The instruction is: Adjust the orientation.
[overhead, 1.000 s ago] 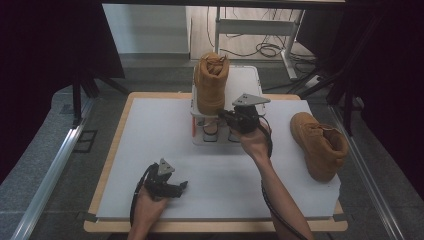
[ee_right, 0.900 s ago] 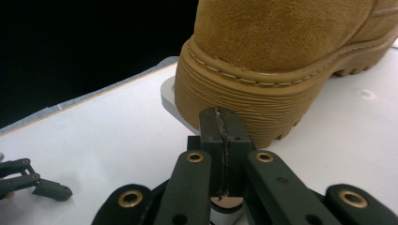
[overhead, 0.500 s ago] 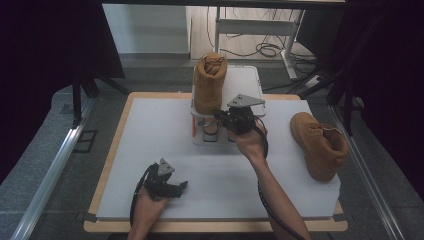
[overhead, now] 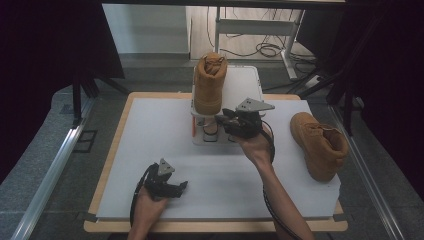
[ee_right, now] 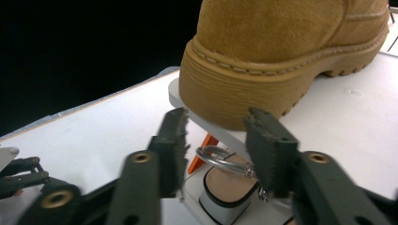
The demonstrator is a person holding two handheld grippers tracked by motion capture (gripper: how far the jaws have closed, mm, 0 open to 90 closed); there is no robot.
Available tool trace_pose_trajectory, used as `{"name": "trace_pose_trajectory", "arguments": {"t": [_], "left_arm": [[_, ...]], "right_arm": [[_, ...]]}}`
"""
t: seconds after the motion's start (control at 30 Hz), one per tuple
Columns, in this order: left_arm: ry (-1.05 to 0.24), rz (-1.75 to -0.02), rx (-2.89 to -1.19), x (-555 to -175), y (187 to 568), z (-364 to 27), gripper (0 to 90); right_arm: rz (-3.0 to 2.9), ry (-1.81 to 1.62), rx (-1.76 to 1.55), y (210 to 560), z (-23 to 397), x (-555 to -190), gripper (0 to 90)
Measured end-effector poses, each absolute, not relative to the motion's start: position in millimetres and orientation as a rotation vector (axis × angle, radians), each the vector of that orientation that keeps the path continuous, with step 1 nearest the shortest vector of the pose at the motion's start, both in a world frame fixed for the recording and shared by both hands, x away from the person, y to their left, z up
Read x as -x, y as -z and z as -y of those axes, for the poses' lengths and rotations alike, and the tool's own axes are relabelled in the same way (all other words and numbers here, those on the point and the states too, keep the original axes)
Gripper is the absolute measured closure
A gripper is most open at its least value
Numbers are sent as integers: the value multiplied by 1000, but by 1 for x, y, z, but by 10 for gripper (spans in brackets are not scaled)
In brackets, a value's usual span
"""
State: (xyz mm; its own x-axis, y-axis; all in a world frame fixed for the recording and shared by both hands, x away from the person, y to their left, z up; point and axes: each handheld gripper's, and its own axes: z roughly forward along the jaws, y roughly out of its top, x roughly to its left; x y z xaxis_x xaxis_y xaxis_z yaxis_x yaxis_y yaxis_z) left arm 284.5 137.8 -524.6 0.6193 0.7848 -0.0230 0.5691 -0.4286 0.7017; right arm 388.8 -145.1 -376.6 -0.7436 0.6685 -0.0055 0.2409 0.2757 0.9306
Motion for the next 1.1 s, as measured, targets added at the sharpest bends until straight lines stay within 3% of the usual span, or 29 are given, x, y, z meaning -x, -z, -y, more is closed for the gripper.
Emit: {"name": "trace_pose_trajectory", "arguments": {"t": [0.13,0.37,0.7,1.1], "left_arm": [[-406,-1056,-2162,-285,524,-138,142],[-407,-1056,-2164,-285,524,-138,143],[-406,-1058,-2160,-284,524,-138,142],[-405,-1055,-2165,-285,524,-138,142]], "right_arm": [[-2136,-1479,-836,379,151,-385,396],[-2135,-1444,-855,382,157,-379,336],[-2134,-1385,-849,388,164,-368,136],[-2108,-1356,-842,393,187,-358,36]]}}
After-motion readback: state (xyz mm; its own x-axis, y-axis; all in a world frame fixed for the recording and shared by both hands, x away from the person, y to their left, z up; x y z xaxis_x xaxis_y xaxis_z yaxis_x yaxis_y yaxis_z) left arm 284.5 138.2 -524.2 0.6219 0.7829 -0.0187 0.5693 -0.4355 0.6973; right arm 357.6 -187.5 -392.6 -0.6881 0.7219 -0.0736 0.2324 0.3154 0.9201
